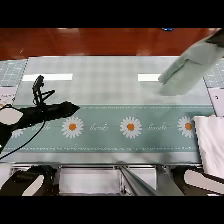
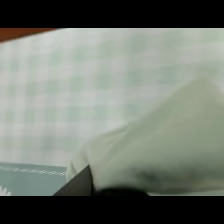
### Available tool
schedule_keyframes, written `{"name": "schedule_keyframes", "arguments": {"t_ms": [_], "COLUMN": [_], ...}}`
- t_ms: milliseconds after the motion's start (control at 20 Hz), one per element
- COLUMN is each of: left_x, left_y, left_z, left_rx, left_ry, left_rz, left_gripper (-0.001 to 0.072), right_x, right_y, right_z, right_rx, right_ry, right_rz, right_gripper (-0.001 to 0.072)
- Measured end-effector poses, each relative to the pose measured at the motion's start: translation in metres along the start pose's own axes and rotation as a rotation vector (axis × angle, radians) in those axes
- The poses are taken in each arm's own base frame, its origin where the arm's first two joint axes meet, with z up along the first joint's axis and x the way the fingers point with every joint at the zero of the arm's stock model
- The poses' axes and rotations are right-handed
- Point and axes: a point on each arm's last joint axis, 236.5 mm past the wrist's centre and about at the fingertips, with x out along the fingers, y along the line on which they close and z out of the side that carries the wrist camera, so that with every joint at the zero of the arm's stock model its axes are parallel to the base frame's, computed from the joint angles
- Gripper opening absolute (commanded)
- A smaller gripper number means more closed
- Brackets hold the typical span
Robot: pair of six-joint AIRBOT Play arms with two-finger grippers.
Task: Fold the shirts.
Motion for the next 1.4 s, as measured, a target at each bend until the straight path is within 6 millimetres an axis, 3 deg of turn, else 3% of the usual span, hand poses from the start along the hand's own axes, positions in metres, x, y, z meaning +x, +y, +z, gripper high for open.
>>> {"name": "schedule_keyframes", "arguments": {"t_ms": [200,400,550,700,850,1000,1050,1100,1150,1400], "left_x": [0.000,-0.001,-0.001,-0.002,-0.003,-0.001,0.000,0.001,0.002,0.009], "left_y": [-0.002,0.000,0.001,0.003,0.006,0.009,0.010,0.012,0.014,0.025], "left_z": [0.008,0.018,0.026,0.034,0.041,0.044,0.044,0.044,0.044,0.051], "left_rx": [-0.014,-0.019,-0.017,-0.015,-0.015,-0.018,-0.017,-0.019,-0.019,-0.030], "left_ry": [-0.032,-0.077,-0.111,-0.143,-0.172,-0.183,-0.183,-0.181,-0.179,-0.195], "left_rz": [-0.008,-0.003,0.005,0.012,0.021,0.030,0.033,0.037,0.041,0.070], "left_gripper": [0.0017,0.0017,0.0018,0.0018,0.0018,0.0017,0.0017,0.0017,0.0018,0.0017], "right_x": [-0.052,-0.089,-0.109,-0.124,-0.141,-0.155,-0.158,-0.161,-0.166,-0.172], "right_y": [-0.064,-0.118,-0.157,-0.186,-0.202,-0.208,-0.209,-0.210,-0.212,-0.216], "right_z": [-0.016,-0.063,-0.121,-0.193,-0.255,-0.293,-0.301,-0.307,-0.313,-0.323], "right_rx": [0.136,0.300,0.451,0.644,0.806,0.886,0.904,0.919,0.933,0.965], "right_ry": [-0.013,0.037,0.091,0.146,0.188,0.230,0.240,0.246,0.253,0.277], "right_rz": [-0.159,-0.319,-0.450,-0.570,-0.722,-0.841,-0.869,-0.892,-0.920,-0.965], "right_gripper": [0.0020,0.0020,0.0020,0.0022,0.0023,0.0026,0.0100,0.0303,0.0422,0.0415]}}
